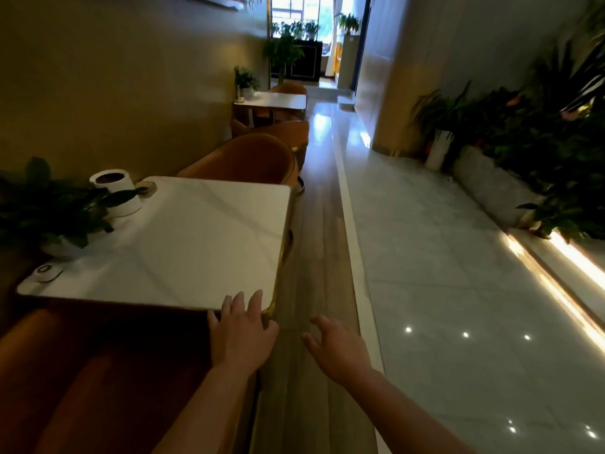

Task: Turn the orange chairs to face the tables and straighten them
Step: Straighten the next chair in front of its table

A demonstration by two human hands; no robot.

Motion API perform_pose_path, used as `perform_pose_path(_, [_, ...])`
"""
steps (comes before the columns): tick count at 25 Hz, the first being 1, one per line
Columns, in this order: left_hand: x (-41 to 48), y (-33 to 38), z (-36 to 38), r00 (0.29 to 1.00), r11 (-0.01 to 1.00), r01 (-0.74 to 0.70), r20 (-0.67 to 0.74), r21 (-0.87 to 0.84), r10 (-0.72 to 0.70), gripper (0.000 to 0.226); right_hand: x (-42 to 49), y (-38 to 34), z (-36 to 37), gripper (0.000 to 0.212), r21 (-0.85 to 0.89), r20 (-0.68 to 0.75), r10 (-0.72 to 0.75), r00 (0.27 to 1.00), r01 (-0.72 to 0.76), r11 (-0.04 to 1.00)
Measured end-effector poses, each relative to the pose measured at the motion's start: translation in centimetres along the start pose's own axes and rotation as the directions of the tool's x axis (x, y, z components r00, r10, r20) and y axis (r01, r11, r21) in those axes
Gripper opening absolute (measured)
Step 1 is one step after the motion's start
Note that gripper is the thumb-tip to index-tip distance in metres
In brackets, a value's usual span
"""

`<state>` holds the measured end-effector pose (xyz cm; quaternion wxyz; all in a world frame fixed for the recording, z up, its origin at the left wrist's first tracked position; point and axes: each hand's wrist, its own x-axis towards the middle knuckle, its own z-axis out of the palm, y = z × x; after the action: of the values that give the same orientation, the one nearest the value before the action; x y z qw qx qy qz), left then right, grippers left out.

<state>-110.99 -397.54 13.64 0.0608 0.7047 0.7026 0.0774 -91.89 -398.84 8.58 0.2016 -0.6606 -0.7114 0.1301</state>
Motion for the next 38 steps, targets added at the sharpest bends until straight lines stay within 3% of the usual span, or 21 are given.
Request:
perform_pose_path(15, [25.3,10.5,-0.2,0.998,0.997,0.057,-0.037,0.054,-0.055,0.074,27.1,9.2,-8.1,0.047,-0.057,-0.045,-0.151,0.987,0.149,0.987])
perform_pose_path(20, [34.7,15.5,2.0,0.995,0.993,0.100,-0.012,0.062,-0.099,0.075,37.4,15.8,-9.5,0.051,-0.041,-0.052,-0.217,0.975,0.215,0.976])
perform_pose_path(28, [52.5,25.7,3.4,0.968,0.972,0.234,-0.099,0.011,-0.232,0.071,57.6,26.3,-13.9,0.050,-0.062,-0.011,-0.404,0.915,0.402,0.913])
perform_pose_path(38, [74.5,27.8,7.1,0.946,0.948,0.319,-0.058,-0.006,-0.319,0.072,82.0,31.9,-11.9,0.046,-0.047,0.080,-0.494,0.866,0.499,0.865])
